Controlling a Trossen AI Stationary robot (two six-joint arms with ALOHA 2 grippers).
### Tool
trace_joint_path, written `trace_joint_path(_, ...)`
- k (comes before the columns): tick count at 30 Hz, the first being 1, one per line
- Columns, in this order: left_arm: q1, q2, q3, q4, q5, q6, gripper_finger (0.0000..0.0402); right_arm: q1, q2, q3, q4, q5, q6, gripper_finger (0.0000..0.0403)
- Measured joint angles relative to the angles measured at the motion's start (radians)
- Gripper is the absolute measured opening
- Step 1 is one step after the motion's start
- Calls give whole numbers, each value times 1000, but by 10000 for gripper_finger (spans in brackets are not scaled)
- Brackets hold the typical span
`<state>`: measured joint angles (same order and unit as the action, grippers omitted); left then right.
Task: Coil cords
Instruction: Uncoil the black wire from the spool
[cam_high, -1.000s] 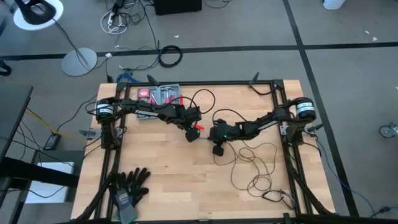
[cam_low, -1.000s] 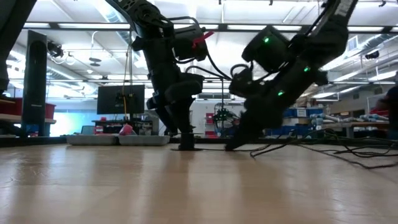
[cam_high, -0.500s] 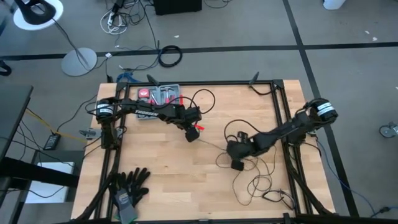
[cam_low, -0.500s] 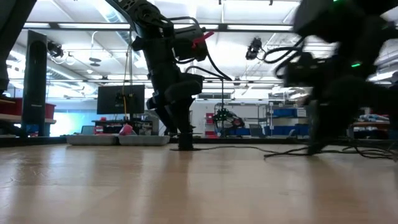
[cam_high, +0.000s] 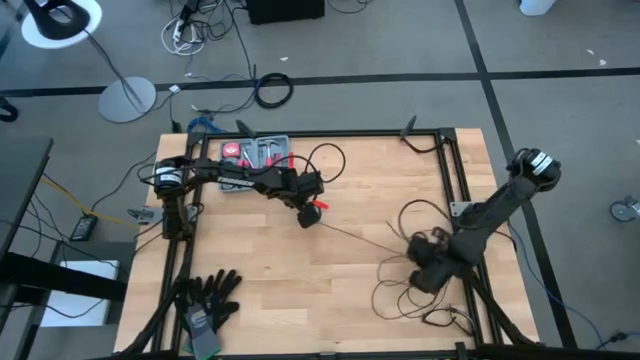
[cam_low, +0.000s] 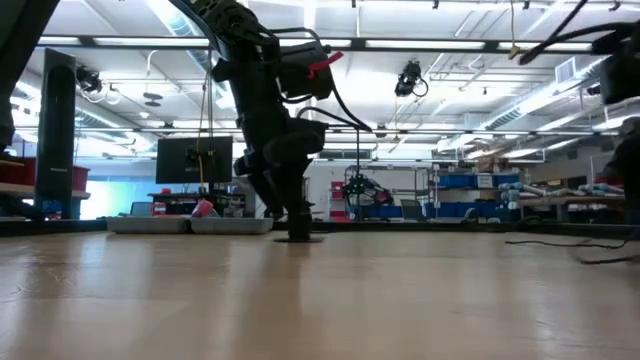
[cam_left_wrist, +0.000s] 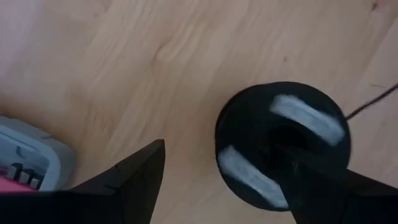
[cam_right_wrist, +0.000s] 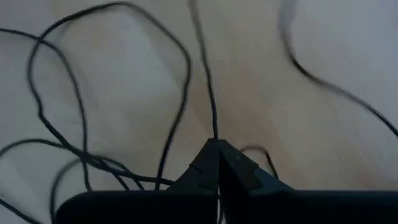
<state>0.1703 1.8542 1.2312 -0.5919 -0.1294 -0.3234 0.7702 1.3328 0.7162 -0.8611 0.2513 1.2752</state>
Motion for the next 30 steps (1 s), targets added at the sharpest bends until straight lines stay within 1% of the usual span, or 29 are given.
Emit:
trace_joint_path(2, 0, 0, 0, -2, 0, 0, 294, 47, -28, 0, -76, 8, 131, 0)
trace_joint_path(4, 0, 0, 0, 0, 0, 0, 294, 82, -47, 0, -147, 41, 223, 0)
trace_joint_path(5, 0, 0, 0, 2, 0, 0, 294, 95, -51, 0, -169, 82, 252, 0)
trace_joint_path(7, 0, 0, 0, 0, 0, 0, 294, 105, -57, 0, -181, 208, 271, 0)
trace_joint_path(9, 0, 0, 0, 3, 0, 0, 294, 97, -57, 0, -161, 363, 257, 0)
trace_joint_path(11, 0, 0, 0, 3, 1, -3, 294, 75, -57, 0, -119, 496, 214, 1)
trace_joint_path(13, 0, 0, 0, 4, 1, -3, 294, 40, -57, 0, -61, 590, 152, 2)
trace_joint_path(16, 0, 0, 0, 5, 1, -3, 294, -34, -55, 0, 68, 666, 11, 3)
trace_joint_path(20, 0, 0, 0, 14, 1, -3, 294, -164, -11, 0, 327, 676, -274, 5)
trace_joint_path(23, 0, 0, 0, 18, 1, -3, 294, -260, 67, 1, 580, 628, -546, 14)
trace_joint_path(26, 0, 0, 0, 20, 2, -4, 294, -352, 169, 2, 839, 505, -789, 31)
trace_joint_path(28, 0, 0, 0, 20, 4, -4, 294, -408, 233, 2, 977, 404, -887, 46)
trace_joint_path(30, 0, 0, 0, 20, 4, -4, 294, -462, 290, 2, 1093, 318, -948, 63)
